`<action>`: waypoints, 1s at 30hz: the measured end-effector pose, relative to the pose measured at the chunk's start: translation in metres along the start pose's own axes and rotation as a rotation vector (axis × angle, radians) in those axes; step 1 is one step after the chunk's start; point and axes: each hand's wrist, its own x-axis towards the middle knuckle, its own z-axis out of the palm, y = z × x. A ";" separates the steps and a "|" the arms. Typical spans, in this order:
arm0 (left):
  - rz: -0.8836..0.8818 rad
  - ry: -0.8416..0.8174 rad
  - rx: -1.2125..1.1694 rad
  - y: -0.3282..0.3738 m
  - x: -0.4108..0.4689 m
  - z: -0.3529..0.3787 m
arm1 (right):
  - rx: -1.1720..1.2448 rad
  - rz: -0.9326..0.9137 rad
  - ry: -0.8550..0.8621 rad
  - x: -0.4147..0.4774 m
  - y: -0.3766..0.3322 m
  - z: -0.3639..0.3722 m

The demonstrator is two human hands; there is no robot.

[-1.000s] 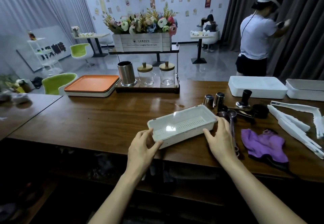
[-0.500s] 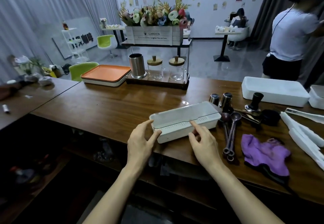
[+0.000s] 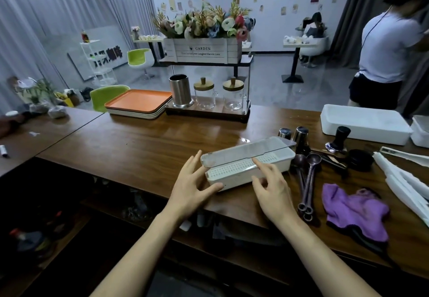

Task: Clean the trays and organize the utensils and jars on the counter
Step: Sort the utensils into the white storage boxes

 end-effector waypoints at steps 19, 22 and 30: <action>0.043 -0.104 -0.254 -0.006 0.023 -0.002 | -0.099 0.261 -0.005 -0.009 -0.025 0.040; -0.023 -0.110 -0.362 -0.009 0.020 0.005 | -0.116 0.285 -0.013 -0.006 -0.031 0.040; -0.132 -0.130 -0.435 -0.019 0.020 0.024 | -0.074 0.253 -0.102 -0.001 -0.021 0.016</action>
